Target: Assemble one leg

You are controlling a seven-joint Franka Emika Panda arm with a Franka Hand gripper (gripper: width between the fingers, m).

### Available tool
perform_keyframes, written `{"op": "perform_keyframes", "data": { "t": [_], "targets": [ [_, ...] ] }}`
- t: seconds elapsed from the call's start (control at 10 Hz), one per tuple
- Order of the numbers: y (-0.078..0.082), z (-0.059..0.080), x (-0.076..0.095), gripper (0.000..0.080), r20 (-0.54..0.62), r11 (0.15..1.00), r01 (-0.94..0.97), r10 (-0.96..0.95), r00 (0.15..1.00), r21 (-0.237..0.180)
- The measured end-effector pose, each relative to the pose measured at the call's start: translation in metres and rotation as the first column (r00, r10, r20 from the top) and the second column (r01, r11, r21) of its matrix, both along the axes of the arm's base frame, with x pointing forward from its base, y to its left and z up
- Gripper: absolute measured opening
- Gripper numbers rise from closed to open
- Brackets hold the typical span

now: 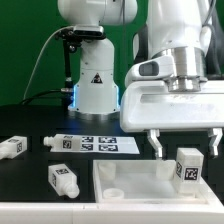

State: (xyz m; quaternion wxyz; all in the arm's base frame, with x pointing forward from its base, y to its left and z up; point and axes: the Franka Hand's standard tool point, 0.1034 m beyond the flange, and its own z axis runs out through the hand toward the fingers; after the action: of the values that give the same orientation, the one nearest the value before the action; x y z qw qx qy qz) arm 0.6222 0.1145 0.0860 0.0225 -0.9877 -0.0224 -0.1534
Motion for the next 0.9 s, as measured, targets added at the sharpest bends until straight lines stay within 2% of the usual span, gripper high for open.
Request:
{"op": "perform_keyframes", "data": {
  "t": [0.1, 0.3, 0.4, 0.6, 0.7, 0.8, 0.9],
  "targets": [
    [-0.0010, 0.0021, 0.0051, 0.0648, -0.060, 1.000, 0.002, -0.002, 0.998, 0.002],
    [0.0021, -0.0041, 0.0038, 0.0649, -0.202, 1.000, 0.011, -0.010, 0.979, 0.003],
    [0.0031, -0.0033, 0.0099, 0.0649, -0.223, 1.000, 0.010, -0.009, 0.975, 0.003],
    [0.0019, -0.0035, 0.0119, 0.0639, -0.220, 1.000, 0.028, -0.027, 0.975, 0.004],
    [0.0017, -0.0036, 0.0119, 0.0474, -0.220, 1.000, 0.028, -0.027, 0.975, 0.004],
    [0.0020, -0.0036, 0.0119, 0.0474, -0.222, 0.998, 0.058, -0.055, 0.973, 0.008],
    [0.0013, -0.0036, 0.0120, 0.0294, -0.226, 0.993, 0.117, -0.111, 0.968, 0.012]
  ]
}}
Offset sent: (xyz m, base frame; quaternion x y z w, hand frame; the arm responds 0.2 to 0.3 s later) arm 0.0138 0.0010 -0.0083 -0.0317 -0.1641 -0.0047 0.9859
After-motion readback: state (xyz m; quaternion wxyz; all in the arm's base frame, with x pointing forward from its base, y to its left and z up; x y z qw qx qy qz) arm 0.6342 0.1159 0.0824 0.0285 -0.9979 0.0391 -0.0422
